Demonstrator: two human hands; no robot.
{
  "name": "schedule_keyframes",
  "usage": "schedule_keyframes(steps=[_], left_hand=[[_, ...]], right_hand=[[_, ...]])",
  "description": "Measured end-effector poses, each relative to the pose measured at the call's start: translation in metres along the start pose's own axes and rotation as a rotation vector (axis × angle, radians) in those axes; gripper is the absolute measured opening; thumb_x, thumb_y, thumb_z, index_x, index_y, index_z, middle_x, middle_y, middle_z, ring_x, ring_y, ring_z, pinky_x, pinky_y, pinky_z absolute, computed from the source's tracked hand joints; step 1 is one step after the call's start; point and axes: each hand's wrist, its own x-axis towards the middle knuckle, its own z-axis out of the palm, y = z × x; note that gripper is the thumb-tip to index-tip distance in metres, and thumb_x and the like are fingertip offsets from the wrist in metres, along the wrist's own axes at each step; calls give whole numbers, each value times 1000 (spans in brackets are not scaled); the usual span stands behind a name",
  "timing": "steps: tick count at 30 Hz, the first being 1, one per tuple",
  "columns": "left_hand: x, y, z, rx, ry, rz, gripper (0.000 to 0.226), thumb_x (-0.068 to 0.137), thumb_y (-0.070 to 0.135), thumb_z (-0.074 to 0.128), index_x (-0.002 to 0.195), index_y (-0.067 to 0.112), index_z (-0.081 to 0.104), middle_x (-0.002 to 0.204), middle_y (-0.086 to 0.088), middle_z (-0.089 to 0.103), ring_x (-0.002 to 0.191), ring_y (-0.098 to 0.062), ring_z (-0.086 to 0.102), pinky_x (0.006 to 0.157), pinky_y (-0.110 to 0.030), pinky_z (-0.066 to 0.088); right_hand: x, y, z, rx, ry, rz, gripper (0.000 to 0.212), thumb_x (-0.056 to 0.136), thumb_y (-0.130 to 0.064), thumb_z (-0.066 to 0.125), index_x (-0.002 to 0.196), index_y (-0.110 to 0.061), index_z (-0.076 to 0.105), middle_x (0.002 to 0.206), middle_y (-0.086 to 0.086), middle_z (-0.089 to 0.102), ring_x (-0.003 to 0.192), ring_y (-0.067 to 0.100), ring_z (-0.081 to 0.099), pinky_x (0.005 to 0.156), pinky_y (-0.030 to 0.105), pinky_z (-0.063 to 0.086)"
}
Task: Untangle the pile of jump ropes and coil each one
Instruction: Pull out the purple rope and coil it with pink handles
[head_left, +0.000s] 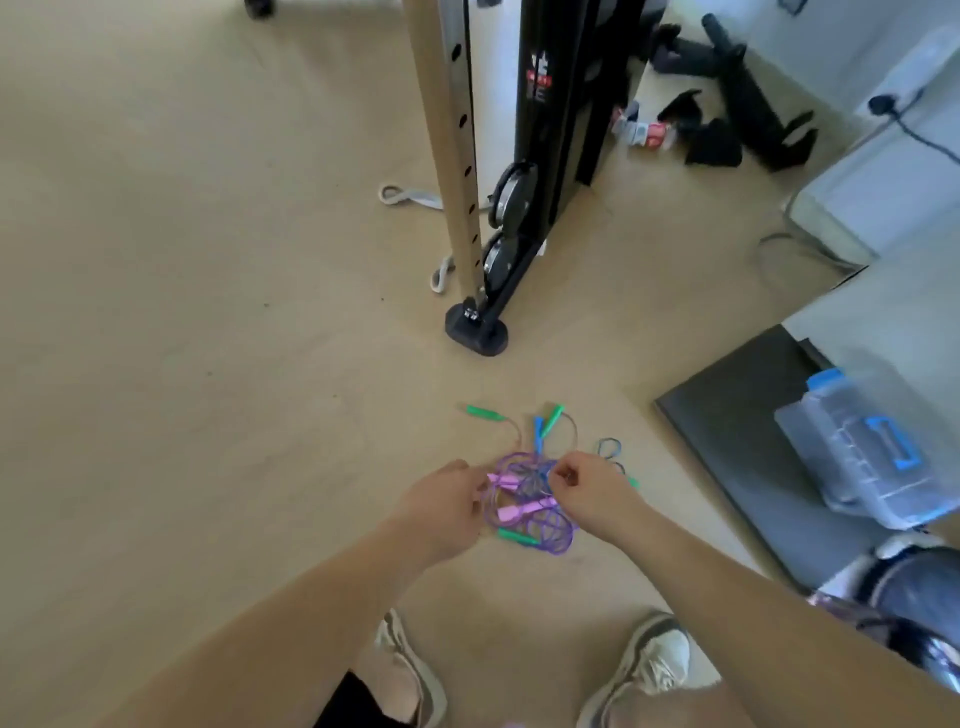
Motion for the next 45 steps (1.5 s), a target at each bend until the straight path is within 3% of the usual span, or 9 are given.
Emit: schedule_keyframes(steps=[6, 17, 20, 24, 28, 33, 38, 41, 45], left_hand=[[126, -74, 132, -70, -82, -10, 40, 79, 39, 58, 114, 27, 72, 104, 3, 75, 94, -21, 71, 72, -19, 50], [266, -166, 263, -179, -73, -96, 45, 87, 22, 54, 132, 21, 57, 129, -8, 66, 120, -29, 63, 94, -30, 50], [289, -187, 294, -272, -77, -110, 51, 74, 32, 48, 124, 31, 59, 120, 0, 67, 112, -23, 67, 89, -28, 52], [269, -155, 293, -568, 2, -139, 18, 84, 5, 68, 91, 21, 64, 78, 0, 63, 65, -11, 57, 57, -17, 46], [270, -147, 307, -634, -2, -195, 40, 58, 48, 81, 62, 22, 51, 58, 8, 47, 55, -17, 42, 53, -24, 39], [269, -144, 319, -388, -90, -119, 12, 84, 34, 63, 83, 21, 63, 96, -4, 69, 104, -29, 67, 94, -41, 55], [264, -134, 329, -376, -98, -66, 6, 90, 23, 60, 93, 28, 61, 93, 3, 61, 83, -17, 61, 66, -28, 50], [281, -131, 342, -335, -108, -37, 9, 88, 31, 59, 81, 26, 55, 103, -9, 61, 107, -21, 59, 84, -30, 53], [287, -120, 344, -350, -139, -49, 10, 80, 19, 49, 73, 15, 55, 69, 2, 55, 86, -39, 59, 66, -34, 46]], right_hand=[[119, 92, 112, -58, -9, 36, 14, 94, -27, 54, 81, -23, 57, 85, 1, 61, 79, 22, 58, 67, 26, 39], [188, 153, 213, 203, 109, 114, 13, 96, -26, 59, 92, -20, 69, 82, 7, 74, 68, 22, 66, 68, 34, 56], [193, 157, 223, 138, 89, 91, 13, 95, -27, 57, 93, -23, 69, 76, -2, 68, 72, 20, 66, 70, 32, 54], [201, 158, 229, 160, 73, 122, 14, 94, -27, 57, 91, -21, 69, 76, -2, 70, 66, 15, 62, 66, 28, 51], [196, 168, 230, 237, 84, 216, 14, 93, -19, 55, 89, -20, 68, 82, 9, 76, 69, 26, 72, 65, 35, 57], [185, 180, 228, 136, 34, 269, 17, 85, -11, 53, 88, -20, 67, 76, 0, 65, 65, 22, 59, 62, 29, 50], [179, 184, 243, 107, 34, 245, 21, 93, -20, 48, 98, -20, 69, 91, 4, 68, 75, 23, 58, 64, 27, 47], [175, 185, 249, 86, -15, 238, 25, 95, -20, 46, 105, -19, 69, 97, 5, 66, 84, 26, 61, 70, 29, 49], [179, 179, 239, 127, -46, 258, 26, 92, -16, 50, 111, -19, 68, 99, 4, 62, 87, 28, 61, 72, 30, 49]])
